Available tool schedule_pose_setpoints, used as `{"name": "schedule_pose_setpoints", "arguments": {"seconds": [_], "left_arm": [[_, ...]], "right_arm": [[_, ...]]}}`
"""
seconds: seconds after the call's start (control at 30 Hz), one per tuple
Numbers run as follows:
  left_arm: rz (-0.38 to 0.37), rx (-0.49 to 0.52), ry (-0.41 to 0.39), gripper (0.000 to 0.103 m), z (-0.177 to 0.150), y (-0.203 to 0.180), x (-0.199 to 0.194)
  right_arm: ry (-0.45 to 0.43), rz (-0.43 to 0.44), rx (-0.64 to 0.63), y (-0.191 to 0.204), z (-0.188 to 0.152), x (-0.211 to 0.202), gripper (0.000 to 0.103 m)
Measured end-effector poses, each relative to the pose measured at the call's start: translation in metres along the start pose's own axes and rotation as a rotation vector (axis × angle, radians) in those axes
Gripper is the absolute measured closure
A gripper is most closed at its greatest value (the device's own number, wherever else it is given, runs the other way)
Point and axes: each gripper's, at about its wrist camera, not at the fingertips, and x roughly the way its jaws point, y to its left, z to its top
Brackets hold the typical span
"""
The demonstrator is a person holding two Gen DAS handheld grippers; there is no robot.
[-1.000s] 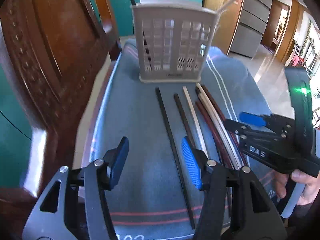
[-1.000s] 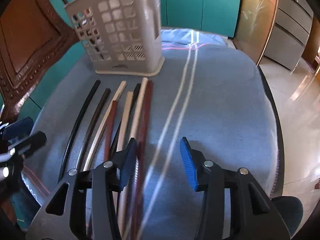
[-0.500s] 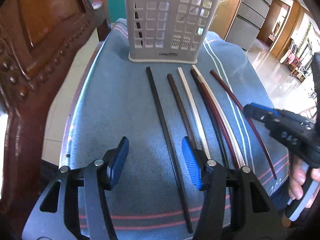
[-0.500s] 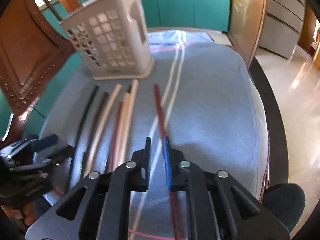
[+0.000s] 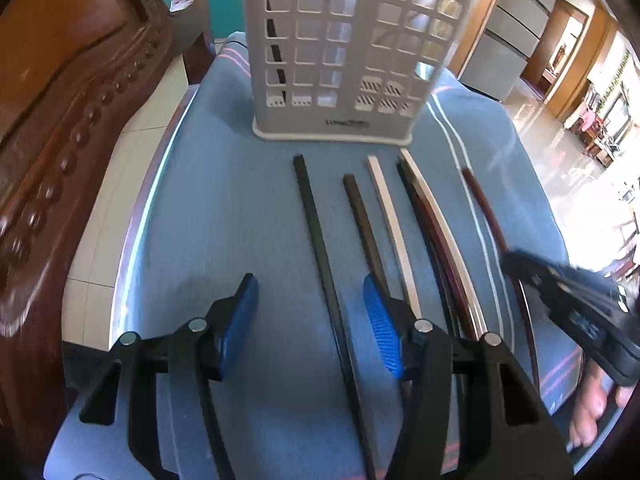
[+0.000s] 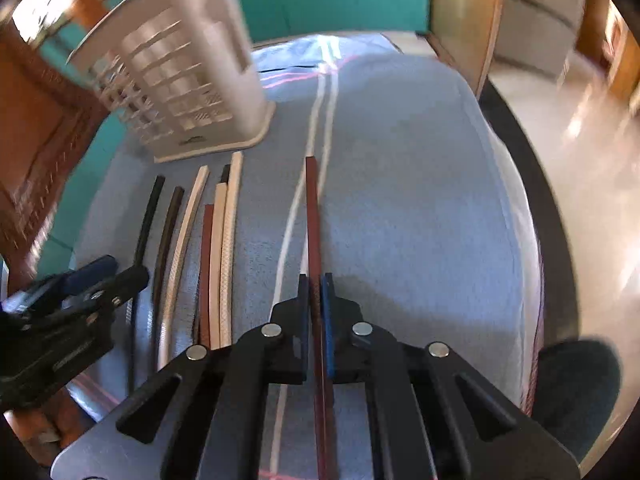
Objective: Organize utensils
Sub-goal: 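Grasp a dark red chopstick with the right tool while the left tool grasps a black chopstick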
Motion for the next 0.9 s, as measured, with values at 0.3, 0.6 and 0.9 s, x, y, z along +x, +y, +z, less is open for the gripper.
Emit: {"name": "schedule_pose_setpoints", "arguments": {"seconds": [0.3, 0.6, 0.9], "left_arm": [[0.04, 0.016, 0.01, 0.046, 0.019, -0.005, 0.011], [0.079, 0.056, 0.001, 0.041, 0.022, -0.025, 0.014], [0.061, 0.072, -0.007, 0.027, 0.015, -0.02, 0.026]], "right_arm": [[-0.082, -0.037, -0.062, 0.006, 0.005, -0.015, 0.076], [-0.051, -0.096, -0.103, 0.005, 0.015, 0.011, 0.076], [-0.047, -0.122, -0.124, 0.013, 0.016, 0.016, 0.069]]}}
